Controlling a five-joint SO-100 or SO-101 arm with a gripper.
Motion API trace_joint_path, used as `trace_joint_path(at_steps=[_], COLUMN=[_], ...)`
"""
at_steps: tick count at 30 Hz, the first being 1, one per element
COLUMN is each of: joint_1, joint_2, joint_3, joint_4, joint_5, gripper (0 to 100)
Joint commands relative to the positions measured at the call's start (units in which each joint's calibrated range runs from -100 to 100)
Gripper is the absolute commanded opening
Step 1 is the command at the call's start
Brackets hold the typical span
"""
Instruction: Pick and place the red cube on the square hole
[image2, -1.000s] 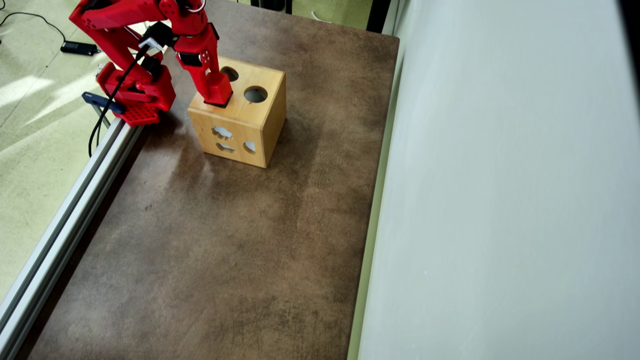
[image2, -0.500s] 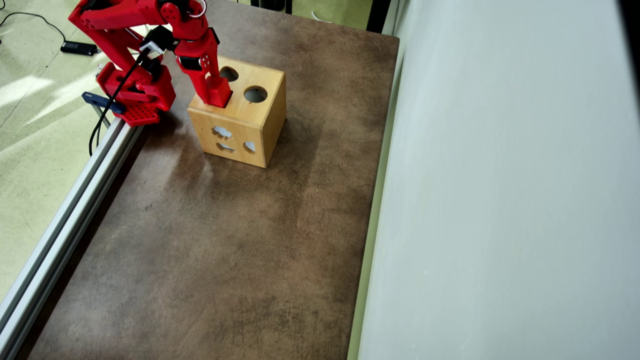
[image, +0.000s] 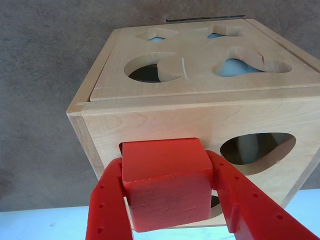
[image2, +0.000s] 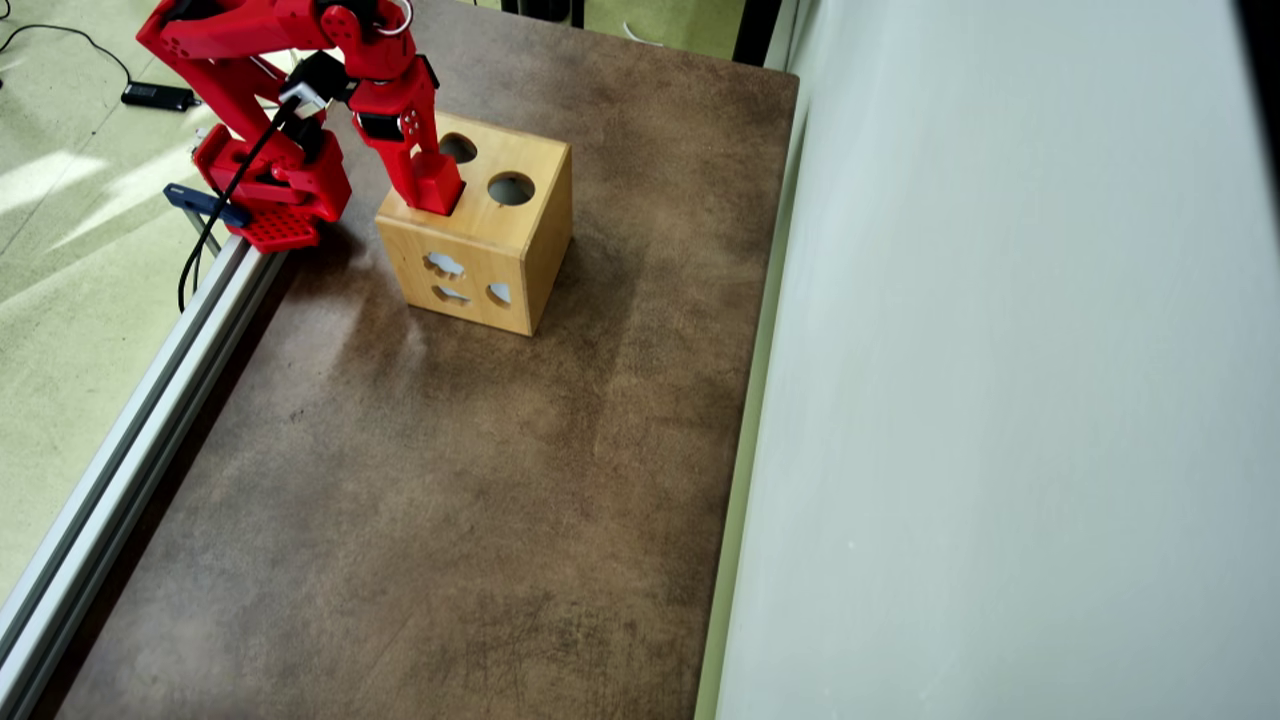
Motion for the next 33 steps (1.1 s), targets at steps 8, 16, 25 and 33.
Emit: trace_joint_path(at_steps=[8, 16, 25, 33], joint_1=[-1.0, -1.0, -1.0, -1.0], joint_2=[0.5, 0.8, 0.8, 0.8], joint_3=[0.8, 0.8, 0.8, 0.8], joint_4=[1.2, 0.4, 0.4, 0.4], joint_5=[0.2, 0.2, 0.2, 0.2], gripper=[3, 3, 3, 3])
